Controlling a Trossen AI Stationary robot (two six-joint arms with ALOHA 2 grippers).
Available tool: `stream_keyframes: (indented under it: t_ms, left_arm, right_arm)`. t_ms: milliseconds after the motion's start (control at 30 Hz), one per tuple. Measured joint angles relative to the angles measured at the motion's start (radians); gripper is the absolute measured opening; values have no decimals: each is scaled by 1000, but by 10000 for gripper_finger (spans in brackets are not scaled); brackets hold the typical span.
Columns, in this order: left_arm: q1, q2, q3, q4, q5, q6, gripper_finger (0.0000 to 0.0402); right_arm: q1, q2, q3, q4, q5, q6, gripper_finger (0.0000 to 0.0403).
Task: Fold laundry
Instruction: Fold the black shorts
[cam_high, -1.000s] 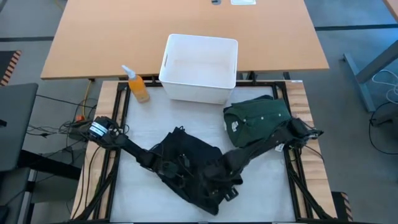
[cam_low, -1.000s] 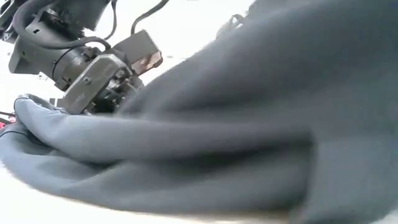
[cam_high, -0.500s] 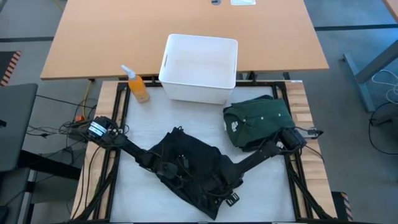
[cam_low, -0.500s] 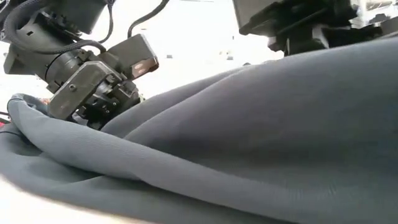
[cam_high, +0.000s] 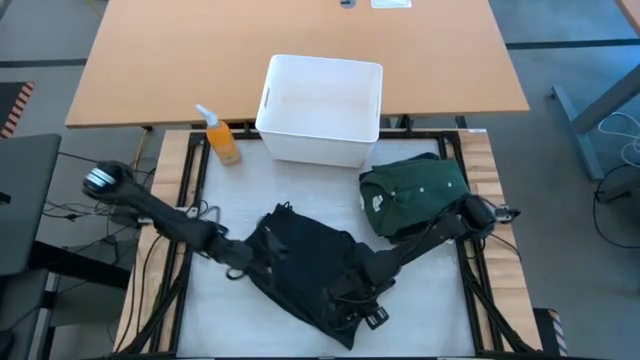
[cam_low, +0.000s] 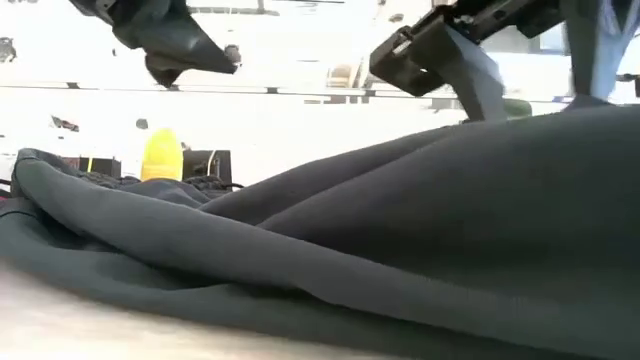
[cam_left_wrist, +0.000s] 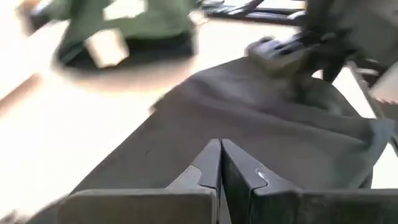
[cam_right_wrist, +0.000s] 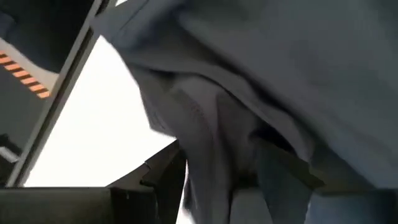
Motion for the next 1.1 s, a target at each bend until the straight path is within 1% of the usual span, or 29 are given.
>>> stream_keyframes:
  t_ms: [33, 100, 167, 233, 300, 367, 467, 567, 667, 767, 867, 933, 1000, 1100]
  left_arm:
    - [0, -47, 0, -81, -21, -63, 0]
    - [4, -128, 0, -264, -67, -262, 0]
    - [8, -191, -2, -445, -76, -401, 6]
    - [7, -229, -2, -582, -68, -529, 19]
    - [8, -260, -2, -690, -46, -611, 41]
    - [24, -280, -2, -763, -13, -662, 67]
    - [60, -298, -2, -885, 69, -746, 113]
    - [102, -308, -2, -943, 174, -786, 158]
    - [145, -307, -5, -934, 246, -765, 199]
    - [191, -307, -47, -880, 328, -741, 229]
    - [228, -307, -96, -863, 409, -744, 248]
    - [247, -310, -115, -899, 433, -742, 258]
    - [257, -324, -120, -930, 432, -740, 266]
    - [253, -342, -119, -897, 446, -740, 275]
  right_arm:
    - [-2, -11, 0, -5, -11, 13, 212]
    - [-3, -20, -2, -10, -37, 46, 212]
    - [-3, -29, -3, -18, -47, 89, 212]
    - [-2, -40, -3, -41, -59, 120, 212]
    - [5, -40, -2, -62, -61, 141, 212]
    - [13, -27, -2, -68, -62, 145, 212]
    - [27, -24, -3, -79, -62, 168, 212]
    - [37, -27, -10, -92, -62, 194, 212]
    - [45, -26, -12, -135, -62, 197, 212]
    - [50, -27, -11, -134, -62, 201, 212]
    - [56, -27, -11, -137, -62, 220, 212]
    - [59, -27, -11, -143, -62, 222, 212]
    - [64, -27, -11, -145, -61, 223, 212]
    - [62, -27, -11, -147, -62, 223, 211]
